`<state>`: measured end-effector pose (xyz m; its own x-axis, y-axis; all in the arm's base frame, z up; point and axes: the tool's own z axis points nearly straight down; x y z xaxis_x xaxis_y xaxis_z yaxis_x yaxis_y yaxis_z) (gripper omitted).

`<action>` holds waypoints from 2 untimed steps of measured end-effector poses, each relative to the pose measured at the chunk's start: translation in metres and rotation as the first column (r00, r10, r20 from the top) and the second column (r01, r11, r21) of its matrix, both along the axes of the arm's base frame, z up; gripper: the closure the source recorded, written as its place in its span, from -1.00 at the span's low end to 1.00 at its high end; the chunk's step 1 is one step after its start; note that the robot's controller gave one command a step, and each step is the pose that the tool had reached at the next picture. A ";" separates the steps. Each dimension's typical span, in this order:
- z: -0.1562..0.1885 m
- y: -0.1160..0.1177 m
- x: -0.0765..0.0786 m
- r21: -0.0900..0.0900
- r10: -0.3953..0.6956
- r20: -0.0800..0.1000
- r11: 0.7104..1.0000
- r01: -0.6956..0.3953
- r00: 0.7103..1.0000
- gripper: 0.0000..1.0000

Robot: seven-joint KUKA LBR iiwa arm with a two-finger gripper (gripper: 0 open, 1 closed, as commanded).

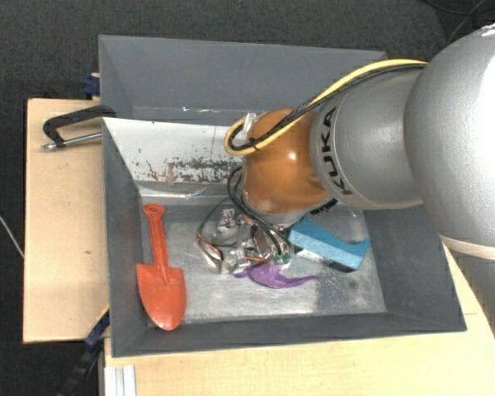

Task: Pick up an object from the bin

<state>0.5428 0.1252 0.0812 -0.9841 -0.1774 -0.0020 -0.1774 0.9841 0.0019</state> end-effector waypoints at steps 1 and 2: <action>0.000 0.000 0.000 0.000 0.000 0.000 1.000 0.000 1.000 1.00; 0.087 0.003 0.055 0.000 -0.015 0.003 1.000 0.015 1.000 1.00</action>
Offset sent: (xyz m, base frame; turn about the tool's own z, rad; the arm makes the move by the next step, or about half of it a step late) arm 0.0541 0.0022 0.0859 0.0145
